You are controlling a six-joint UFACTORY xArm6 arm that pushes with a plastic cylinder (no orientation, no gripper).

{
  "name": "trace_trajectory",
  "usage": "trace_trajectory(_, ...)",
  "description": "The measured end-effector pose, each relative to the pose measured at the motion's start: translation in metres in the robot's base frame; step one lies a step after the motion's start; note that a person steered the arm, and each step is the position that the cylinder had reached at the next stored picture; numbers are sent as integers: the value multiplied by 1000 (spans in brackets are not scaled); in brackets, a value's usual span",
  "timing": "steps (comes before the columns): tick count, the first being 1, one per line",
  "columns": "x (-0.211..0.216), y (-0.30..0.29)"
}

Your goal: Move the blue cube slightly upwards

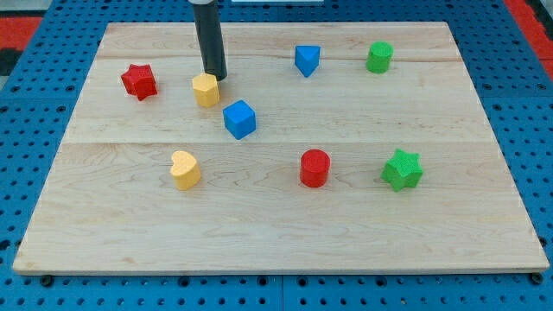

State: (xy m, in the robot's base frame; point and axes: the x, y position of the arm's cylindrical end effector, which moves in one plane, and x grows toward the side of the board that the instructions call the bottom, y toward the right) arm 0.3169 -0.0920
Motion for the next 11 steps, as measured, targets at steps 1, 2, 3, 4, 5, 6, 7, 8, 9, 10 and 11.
trace_trajectory(1, 30, 0)
trace_trajectory(2, 41, -26)
trace_trajectory(3, 75, -23)
trace_trajectory(4, 110, -16)
trace_trajectory(5, 118, 14)
trace_trajectory(6, 116, 69)
trace_trajectory(7, 103, 111)
trace_trajectory(8, 86, 98)
trace_trajectory(9, 122, 80)
trace_trajectory(10, 122, 38)
trace_trajectory(11, 90, 36)
